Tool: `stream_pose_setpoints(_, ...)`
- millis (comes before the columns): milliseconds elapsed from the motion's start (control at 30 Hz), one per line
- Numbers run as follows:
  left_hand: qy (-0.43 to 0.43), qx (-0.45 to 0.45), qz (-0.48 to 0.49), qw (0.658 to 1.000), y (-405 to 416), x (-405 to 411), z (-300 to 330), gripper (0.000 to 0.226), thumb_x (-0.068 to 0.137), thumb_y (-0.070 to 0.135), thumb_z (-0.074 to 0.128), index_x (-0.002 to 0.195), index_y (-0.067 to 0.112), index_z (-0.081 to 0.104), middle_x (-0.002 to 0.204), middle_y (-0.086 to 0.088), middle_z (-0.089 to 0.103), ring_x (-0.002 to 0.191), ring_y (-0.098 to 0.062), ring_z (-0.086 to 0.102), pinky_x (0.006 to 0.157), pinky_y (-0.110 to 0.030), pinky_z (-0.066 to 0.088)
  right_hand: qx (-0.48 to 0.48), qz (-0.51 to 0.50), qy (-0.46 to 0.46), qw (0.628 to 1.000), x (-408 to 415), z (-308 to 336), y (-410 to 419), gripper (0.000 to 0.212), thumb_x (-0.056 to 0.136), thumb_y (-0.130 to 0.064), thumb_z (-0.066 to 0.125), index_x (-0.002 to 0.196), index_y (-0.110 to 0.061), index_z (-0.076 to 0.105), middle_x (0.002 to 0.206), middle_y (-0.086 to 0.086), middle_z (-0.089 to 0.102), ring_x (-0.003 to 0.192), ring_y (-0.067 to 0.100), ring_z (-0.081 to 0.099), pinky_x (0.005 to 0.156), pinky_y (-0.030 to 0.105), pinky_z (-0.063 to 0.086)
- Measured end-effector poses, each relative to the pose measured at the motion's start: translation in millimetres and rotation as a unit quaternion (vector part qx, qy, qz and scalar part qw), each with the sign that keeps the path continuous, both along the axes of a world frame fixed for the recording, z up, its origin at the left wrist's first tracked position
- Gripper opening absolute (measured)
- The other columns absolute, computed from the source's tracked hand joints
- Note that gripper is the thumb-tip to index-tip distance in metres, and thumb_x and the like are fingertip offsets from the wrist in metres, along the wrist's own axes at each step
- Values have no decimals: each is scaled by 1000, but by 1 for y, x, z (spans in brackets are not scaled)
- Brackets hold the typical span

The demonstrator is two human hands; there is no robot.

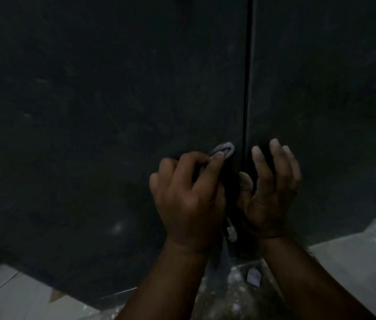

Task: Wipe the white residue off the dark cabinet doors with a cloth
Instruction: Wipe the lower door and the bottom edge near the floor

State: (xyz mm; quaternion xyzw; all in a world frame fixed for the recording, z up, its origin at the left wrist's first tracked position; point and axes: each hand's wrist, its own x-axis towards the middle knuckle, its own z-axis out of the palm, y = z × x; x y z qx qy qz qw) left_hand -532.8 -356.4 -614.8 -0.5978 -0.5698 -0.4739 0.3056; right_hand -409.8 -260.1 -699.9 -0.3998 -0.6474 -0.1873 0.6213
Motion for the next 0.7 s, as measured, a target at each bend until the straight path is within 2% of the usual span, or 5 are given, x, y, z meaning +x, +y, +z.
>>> stream_pose_setpoints(167, 8, -19, 1, 1000, 6, 11, -2, 25, 82, 6, 83, 102, 20, 84, 93, -4, 72, 73, -28, 55, 72, -32, 23, -9, -31, 11, 999, 5, -1, 12, 51, 107, -42, 43, 156, -33, 35, 162, 20, 28, 155, 37, 21, 117, 62, 29)
stream_pose_setpoints(300, 53, -103, 2, 993, -16, -5, -39, 37, 72, 4, 90, 104, 21, 84, 93, -4, 73, 71, -30, 57, 67, -35, 31, -32, -9, 6, 999, 4, 0, 14, 52, 106, -44, 37, 156, -30, 33, 162, 23, 24, 156, 39, 14, 120, 65, 22)
stream_pose_setpoints(367, 66, -115, 15, 991, -26, -17, -50, 38, 71, 4, 85, 105, 21, 84, 94, -4, 73, 70, -30, 55, 65, -37, 33, -48, -1, 13, 999, 2, 0, 11, 52, 105, -43, 37, 154, -27, 34, 162, 23, 23, 156, 40, 12, 121, 64, 18)
stream_pose_setpoints(567, 44, 5, 21, 999, -19, -37, -22, 23, 90, 10, 74, 108, 21, 83, 96, -4, 73, 72, -29, 52, 67, -41, 37, -97, -3, 51, 994, -20, 6, -7, 57, 103, -35, 45, 154, -16, 31, 163, 27, 22, 154, 49, 10, 123, 64, 9)
stream_pose_setpoints(700, 39, 32, 25, 998, -14, -41, -16, 21, 91, 10, 77, 108, 22, 83, 96, -5, 73, 73, -29, 53, 65, -42, 37, -112, -6, 49, 992, -34, 8, -16, 62, 106, -39, 40, 157, -7, 24, 163, 27, 20, 152, 53, 11, 122, 68, 10)
